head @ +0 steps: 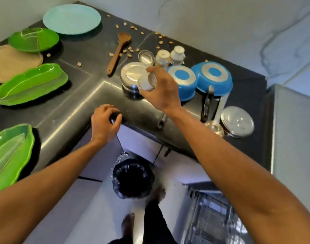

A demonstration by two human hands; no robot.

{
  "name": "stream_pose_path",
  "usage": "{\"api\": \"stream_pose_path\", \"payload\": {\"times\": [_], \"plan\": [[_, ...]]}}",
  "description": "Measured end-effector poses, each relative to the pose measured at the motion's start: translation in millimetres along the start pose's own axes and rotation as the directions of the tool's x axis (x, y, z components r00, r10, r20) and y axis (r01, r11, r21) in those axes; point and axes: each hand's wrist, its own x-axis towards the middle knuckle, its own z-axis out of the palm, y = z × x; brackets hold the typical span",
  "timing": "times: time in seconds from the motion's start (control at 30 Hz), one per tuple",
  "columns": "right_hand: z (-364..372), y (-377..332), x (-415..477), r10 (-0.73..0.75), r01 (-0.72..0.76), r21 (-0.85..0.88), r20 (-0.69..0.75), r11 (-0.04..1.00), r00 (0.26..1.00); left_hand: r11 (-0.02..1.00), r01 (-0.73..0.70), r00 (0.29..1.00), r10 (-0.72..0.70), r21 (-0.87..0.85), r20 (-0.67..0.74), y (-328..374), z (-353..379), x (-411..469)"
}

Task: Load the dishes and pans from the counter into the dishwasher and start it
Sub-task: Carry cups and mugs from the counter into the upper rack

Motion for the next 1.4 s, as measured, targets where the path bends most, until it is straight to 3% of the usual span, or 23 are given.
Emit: {"api": "stream_pose_path", "payload": {"times": [0.13, 0.33, 0.5, 0.6, 0.9, 1.03, 1.2, 1.33, 1.4], "plan": [[-34.4, -17.1, -97.5, 0.078, -0.078, -0.002, -0.035, 0.997, 0.996, 0.997, -0.038, 0.981, 0.051, -0.073, 0.188, 20.4, 7.3, -108.0], [-73.0, -10.6, -217.9, 0.228, -0.228, 0.025, -0.024, 0.973, 0.973, 0.99, 0.12, 0.892, -0.077, -0.069, 0.446, 47.4, 34.8, -209.3], [-104.2, 30.5, -325.2, 0.425, -0.426, 0.004, 0.034, 0.905, 0.904, 0.98, 0.199, 0.802, -0.152, -0.019, 0.578, 91.7, 70.9, -276.5], [-131.0, 60.1, -393.1, 0.514, -0.514, -0.03, 0.06, 0.858, 0.855, 0.984, 0.175, 0.761, -0.12, -0.023, 0.637, 130.7, 94.9, -316.7], [-204.7, 157.9, -564.1, 0.78, -0.78, -0.005, 0.028, 0.626, 0.625, 0.983, 0.186, 0.632, -0.128, 0.011, 0.764, 266.3, 188.1, -421.4], [-226.3, 198.9, -601.5, 0.883, -0.882, 0.069, -0.084, 0.467, 0.461, 0.977, 0.211, 0.543, -0.127, 0.012, 0.83, 319.5, 228.8, -438.9], [-225.5, 252.0, -624.6, 0.943, -0.93, 0.182, -0.161, 0.319, 0.292, 0.961, 0.277, 0.574, -0.173, 0.009, 0.8, 329.7, 282.3, -429.9], [-221.8, 295.3, -620.5, 0.961, -0.955, 0.156, -0.153, 0.254, 0.231, 0.916, 0.401, 0.622, -0.278, 0.007, 0.732, 340.6, 315.3, -414.9], [-215.8, 316.6, -614.1, 0.965, -0.96, 0.139, -0.133, 0.242, 0.224, 0.918, 0.397, 0.647, -0.296, 0.021, 0.703, 354.3, 326.3, -404.6]]}}
